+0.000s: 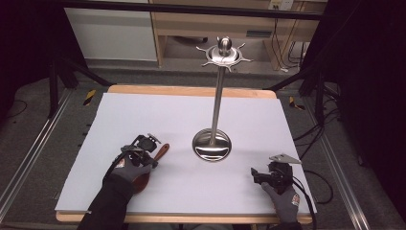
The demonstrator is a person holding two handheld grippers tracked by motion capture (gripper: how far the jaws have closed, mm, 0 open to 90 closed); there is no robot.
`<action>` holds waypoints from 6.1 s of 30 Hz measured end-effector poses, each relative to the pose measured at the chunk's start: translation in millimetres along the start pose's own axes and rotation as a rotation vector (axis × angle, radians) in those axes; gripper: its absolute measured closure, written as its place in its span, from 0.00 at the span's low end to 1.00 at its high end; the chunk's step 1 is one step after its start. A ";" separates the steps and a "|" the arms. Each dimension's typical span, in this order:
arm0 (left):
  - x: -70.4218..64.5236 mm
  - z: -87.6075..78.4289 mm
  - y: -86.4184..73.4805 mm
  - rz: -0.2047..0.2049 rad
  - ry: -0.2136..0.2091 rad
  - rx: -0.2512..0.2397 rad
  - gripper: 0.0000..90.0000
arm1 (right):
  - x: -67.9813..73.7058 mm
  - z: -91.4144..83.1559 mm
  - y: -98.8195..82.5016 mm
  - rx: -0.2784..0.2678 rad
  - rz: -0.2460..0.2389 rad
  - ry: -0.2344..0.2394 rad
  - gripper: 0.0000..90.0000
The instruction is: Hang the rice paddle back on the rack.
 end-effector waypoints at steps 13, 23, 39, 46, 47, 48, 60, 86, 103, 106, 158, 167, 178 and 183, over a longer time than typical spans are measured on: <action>1.0 1.3 1.8 -0.022 -0.019 0.048 0.79 | 0.3 0.4 -0.1 0.002 -0.004 0.007 0.13; 4.5 -0.2 1.3 -0.011 -0.010 0.043 0.87 | 1.8 1.6 -1.1 0.013 0.000 0.012 0.13; -3.8 -31.2 -5.8 0.037 -0.009 -0.103 0.87 | -0.3 0.8 -0.2 0.007 -0.002 0.012 0.13; -4.3 -48.4 -8.0 0.035 0.003 -0.216 0.87 | -0.4 -0.4 0.0 0.004 -0.001 0.013 0.13; -5.0 -50.4 -9.0 0.036 -0.001 -0.224 0.87 | -0.9 -0.5 0.0 0.001 -0.003 0.011 0.13; -5.5 -52.7 -9.2 0.037 0.001 -0.245 0.87 | -0.5 -0.6 0.1 0.002 0.000 0.014 0.13; -8.5 -73.5 -23.8 0.037 -0.018 -0.375 0.87 | -0.3 0.0 -0.4 0.008 -0.004 0.012 0.13; -16.2 -139.5 -16.9 0.021 0.016 -0.749 0.87 | 1.8 -1.6 0.6 0.001 -0.007 0.012 0.13; -25.1 -167.6 4.2 0.044 -0.018 -0.851 0.87 | 0.7 -0.6 0.2 0.004 -0.018 0.005 0.13; -29.0 -173.3 12.9 0.056 -0.020 -0.863 0.87 | 1.0 0.1 0.0 0.006 -0.015 0.003 0.13; -91.6 -214.5 102.1 0.184 -0.094 -0.952 0.87 | 2.1 0.5 2.5 0.003 0.013 0.017 0.12; -101.2 -214.1 114.7 0.203 -0.103 -0.953 0.87 | 2.3 0.7 2.6 0.006 0.019 0.017 0.12; -112.3 -216.1 128.9 0.228 -0.113 -0.959 0.87 | 1.9 0.5 3.0 0.005 0.023 0.019 0.12; -117.0 -218.5 134.6 0.234 -0.119 -0.967 0.87 | 1.6 0.4 3.4 0.001 0.018 0.021 0.12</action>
Point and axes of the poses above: each handheld gripper's, and its own axes: z roughly forward along the jaws, y roughly out of its top, x roughly to its left, the point moved 10 cm from there along z, roughly forward along the jaws, and after that the axes turned 10 degrees about -y, right-handed, at the moved point
